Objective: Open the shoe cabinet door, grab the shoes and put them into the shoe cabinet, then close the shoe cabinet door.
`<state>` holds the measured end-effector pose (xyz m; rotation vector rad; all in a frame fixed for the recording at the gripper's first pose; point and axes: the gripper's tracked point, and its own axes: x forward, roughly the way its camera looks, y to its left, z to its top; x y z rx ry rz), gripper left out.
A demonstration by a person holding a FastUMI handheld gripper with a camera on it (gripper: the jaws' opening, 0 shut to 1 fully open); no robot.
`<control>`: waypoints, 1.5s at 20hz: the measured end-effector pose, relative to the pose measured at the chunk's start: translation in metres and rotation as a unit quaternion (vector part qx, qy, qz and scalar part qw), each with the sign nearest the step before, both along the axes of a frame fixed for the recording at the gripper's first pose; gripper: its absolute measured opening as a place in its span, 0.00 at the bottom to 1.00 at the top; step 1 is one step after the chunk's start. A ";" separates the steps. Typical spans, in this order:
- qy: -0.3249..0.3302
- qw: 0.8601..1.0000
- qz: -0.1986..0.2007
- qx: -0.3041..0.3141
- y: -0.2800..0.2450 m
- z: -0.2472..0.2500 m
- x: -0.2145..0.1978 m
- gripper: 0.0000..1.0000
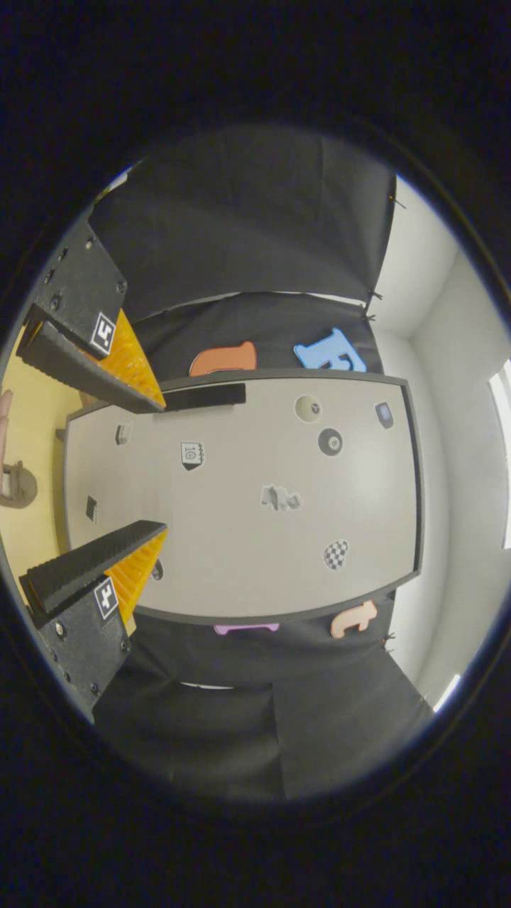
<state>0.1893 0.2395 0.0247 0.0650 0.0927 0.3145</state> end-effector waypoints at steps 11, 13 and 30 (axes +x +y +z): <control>0.036 0.998 0.056 0.014 0.108 -0.031 0.091 0.82; 0.044 0.998 0.040 -0.001 0.114 -0.038 0.103 0.78; 0.038 0.998 -0.006 -0.044 0.096 -0.039 0.091 0.28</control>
